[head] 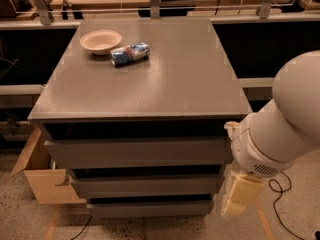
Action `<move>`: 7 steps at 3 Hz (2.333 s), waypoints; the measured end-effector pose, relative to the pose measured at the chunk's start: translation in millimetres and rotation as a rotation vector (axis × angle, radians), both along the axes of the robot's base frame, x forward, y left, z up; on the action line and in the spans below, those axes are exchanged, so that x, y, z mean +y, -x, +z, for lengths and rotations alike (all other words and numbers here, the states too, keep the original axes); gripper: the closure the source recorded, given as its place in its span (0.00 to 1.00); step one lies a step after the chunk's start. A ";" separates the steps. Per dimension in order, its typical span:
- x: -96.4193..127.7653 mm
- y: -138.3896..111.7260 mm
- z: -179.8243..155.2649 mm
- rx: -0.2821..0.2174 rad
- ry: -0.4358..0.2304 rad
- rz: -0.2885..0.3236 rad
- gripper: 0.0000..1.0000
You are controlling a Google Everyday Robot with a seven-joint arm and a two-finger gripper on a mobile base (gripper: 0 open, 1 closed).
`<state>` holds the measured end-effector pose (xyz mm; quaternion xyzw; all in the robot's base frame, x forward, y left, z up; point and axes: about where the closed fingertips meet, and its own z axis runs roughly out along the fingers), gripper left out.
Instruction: Open top drawer
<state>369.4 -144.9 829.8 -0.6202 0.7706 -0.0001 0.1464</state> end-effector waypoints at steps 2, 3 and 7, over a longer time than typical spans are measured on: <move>59.8 -16.9 -60.6 0.032 -0.132 0.140 0.00; 81.6 -34.8 -77.9 -0.002 -0.182 0.157 0.00; 96.8 -127.0 -126.8 -0.095 -0.179 0.114 0.00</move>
Offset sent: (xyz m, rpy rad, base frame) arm 0.0351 0.0963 -0.0903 0.2303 0.0141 0.2079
